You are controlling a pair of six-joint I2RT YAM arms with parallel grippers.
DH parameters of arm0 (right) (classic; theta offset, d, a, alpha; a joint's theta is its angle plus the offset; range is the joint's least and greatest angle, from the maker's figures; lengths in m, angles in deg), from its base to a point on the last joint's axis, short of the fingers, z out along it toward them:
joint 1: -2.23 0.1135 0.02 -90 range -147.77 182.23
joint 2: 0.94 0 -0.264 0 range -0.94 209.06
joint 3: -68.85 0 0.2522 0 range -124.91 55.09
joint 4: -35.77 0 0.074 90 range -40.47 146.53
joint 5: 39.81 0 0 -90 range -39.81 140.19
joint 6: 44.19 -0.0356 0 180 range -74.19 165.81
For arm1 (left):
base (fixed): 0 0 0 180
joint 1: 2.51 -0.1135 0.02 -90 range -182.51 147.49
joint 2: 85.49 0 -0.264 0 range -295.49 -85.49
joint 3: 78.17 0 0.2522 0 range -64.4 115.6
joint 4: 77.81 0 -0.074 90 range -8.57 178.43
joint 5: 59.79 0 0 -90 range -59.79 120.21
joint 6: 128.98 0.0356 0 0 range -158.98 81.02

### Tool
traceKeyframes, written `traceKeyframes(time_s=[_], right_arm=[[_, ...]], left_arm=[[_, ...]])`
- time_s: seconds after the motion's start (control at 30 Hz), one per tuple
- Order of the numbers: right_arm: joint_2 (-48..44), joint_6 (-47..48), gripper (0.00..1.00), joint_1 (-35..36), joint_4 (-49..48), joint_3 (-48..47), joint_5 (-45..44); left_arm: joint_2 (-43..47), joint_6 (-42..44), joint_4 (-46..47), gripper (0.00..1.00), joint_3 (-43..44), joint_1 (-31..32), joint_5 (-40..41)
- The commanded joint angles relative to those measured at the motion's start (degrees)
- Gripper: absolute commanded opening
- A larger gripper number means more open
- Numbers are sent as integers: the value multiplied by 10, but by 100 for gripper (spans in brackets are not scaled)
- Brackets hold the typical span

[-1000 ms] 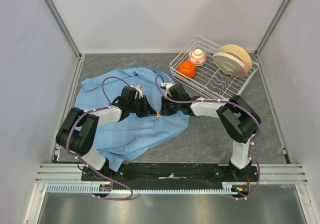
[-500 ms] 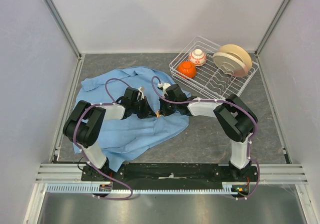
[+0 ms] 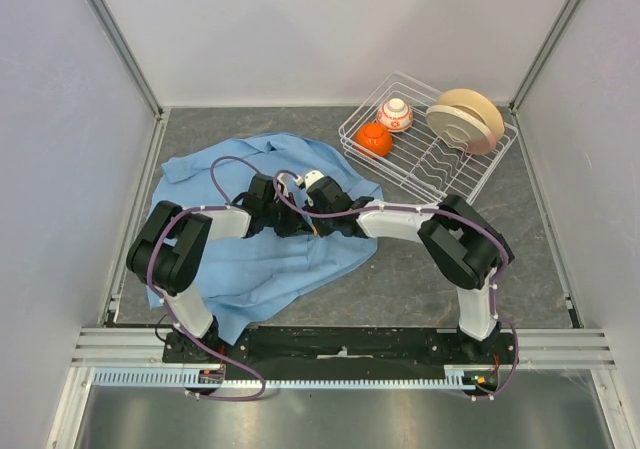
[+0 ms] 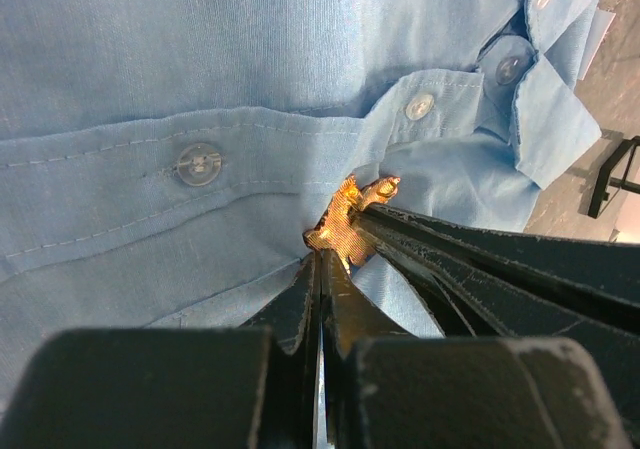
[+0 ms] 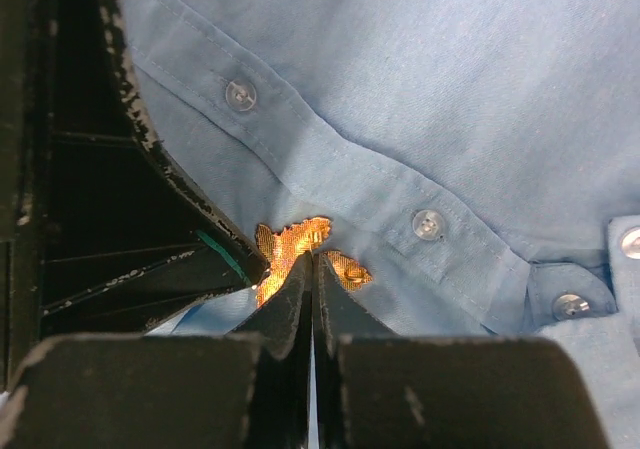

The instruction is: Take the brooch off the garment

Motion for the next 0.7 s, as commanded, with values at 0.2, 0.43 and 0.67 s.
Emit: traceKeyframes(time_s=[0.2, 0.43, 0.67], right_arm=[[7, -6, 0, 26, 5, 39, -16], [-42, -50, 0, 3, -70, 74, 47], [-90, -52, 0, -3, -210, 168, 52]], left_arm=[[-15, 19, -10, 2, 1, 2, 21], [-4, 20, -6, 2, -10, 2, 17], [33, 17, 8, 10, -25, 1, -4]])
